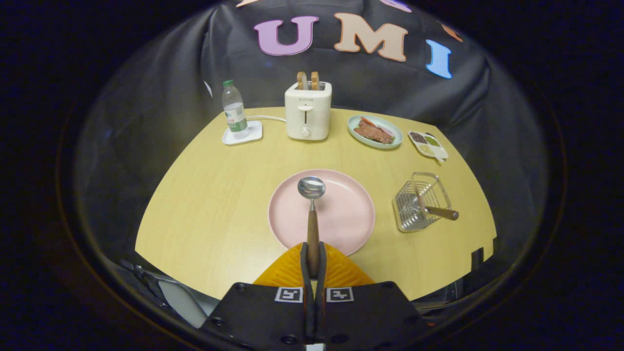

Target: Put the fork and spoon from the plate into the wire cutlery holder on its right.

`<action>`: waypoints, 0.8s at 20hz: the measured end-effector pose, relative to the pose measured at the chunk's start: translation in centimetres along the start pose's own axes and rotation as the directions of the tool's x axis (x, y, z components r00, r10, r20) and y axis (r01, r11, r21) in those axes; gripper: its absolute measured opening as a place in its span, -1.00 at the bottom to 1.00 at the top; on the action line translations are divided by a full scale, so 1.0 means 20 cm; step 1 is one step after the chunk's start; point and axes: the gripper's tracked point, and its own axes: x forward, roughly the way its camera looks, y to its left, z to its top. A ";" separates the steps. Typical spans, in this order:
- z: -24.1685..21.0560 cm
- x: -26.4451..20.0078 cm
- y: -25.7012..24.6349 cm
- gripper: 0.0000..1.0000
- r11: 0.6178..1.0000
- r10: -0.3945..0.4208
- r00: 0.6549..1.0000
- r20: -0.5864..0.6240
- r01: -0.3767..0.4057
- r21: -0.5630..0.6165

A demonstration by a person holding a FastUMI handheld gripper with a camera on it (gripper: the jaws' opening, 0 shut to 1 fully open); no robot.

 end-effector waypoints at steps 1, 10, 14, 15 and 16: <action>0.03 -0.03 -0.02 -0.93 1.000 -0.003 1.000 -0.002 0.003 0.019; 0.25 -0.17 -0.41 -0.92 0.970 -0.108 0.992 -0.063 0.119 0.213; 0.27 -0.13 -0.58 -0.92 0.939 -0.150 0.981 -0.122 0.180 0.294; 0.26 -0.13 -0.62 -0.92 0.930 -0.157 0.977 -0.142 0.195 0.312; 0.25 -0.12 -0.64 -0.92 0.920 -0.161 0.974 -0.162 0.207 0.333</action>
